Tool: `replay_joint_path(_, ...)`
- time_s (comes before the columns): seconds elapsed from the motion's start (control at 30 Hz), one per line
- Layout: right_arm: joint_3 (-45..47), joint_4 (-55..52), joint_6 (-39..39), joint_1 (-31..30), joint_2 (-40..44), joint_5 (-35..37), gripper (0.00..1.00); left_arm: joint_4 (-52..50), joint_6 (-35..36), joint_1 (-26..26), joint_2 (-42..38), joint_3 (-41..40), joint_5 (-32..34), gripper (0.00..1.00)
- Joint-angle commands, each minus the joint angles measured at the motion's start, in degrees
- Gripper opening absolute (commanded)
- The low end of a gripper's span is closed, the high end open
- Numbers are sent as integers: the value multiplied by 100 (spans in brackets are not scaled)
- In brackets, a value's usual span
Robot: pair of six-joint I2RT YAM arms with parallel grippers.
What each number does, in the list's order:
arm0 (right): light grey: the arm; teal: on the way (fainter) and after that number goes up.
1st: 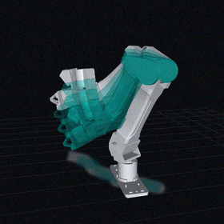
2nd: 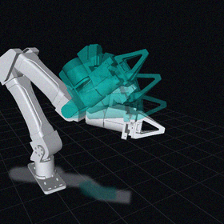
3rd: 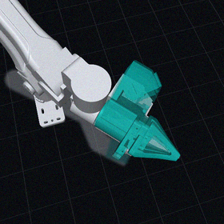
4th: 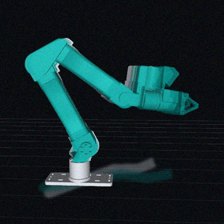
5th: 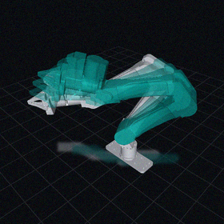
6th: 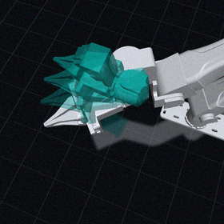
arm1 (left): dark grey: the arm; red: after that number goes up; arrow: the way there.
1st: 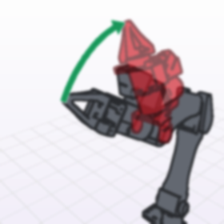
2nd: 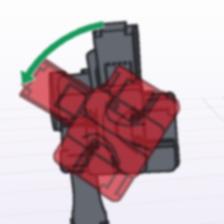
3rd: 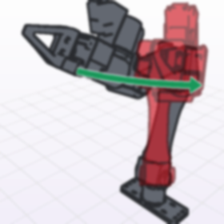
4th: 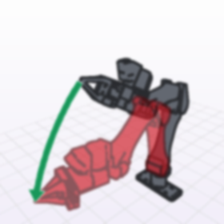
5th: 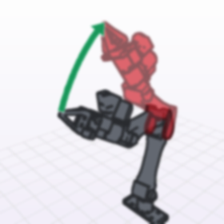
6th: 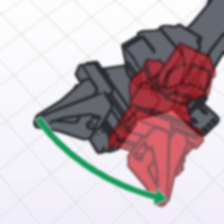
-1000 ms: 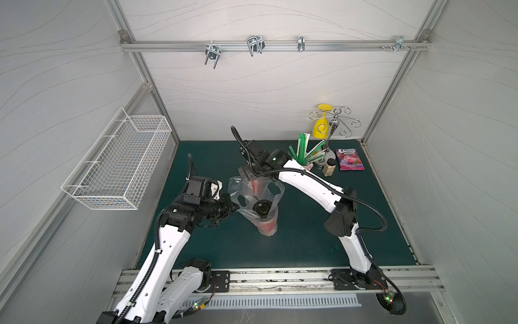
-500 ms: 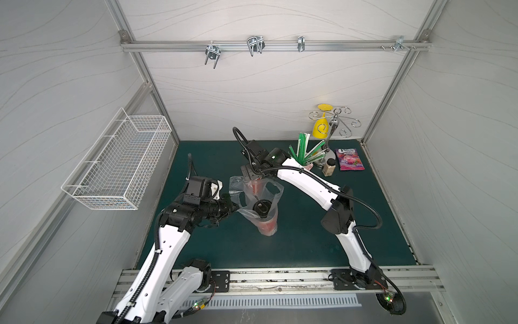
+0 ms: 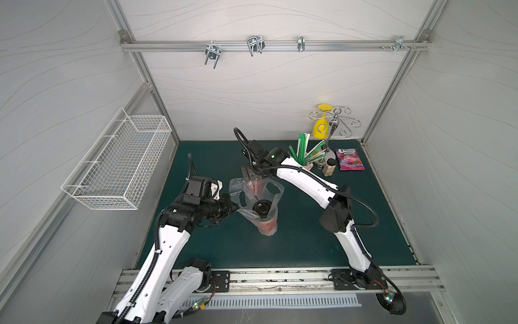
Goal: Pack milk tea into plastic carrier bags
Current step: Pick up the milk tea cup at the center of the board.
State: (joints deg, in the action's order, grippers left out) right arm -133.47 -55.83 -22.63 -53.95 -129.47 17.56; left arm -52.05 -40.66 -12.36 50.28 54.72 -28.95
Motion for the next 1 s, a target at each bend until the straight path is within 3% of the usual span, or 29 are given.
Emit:
replay_joint_path(0.0,-42,-17,-66,26,-48,-117,99,61,67,49,-54,157,47,0)
replay_joint_path(0.57,-60,54,274,77,-272,-238,99,103,48,58,-28,179,0,0)
replay_joint_path(0.97,231,397,587,-37,294,196,92,132,76,55,58,220,-4,0)
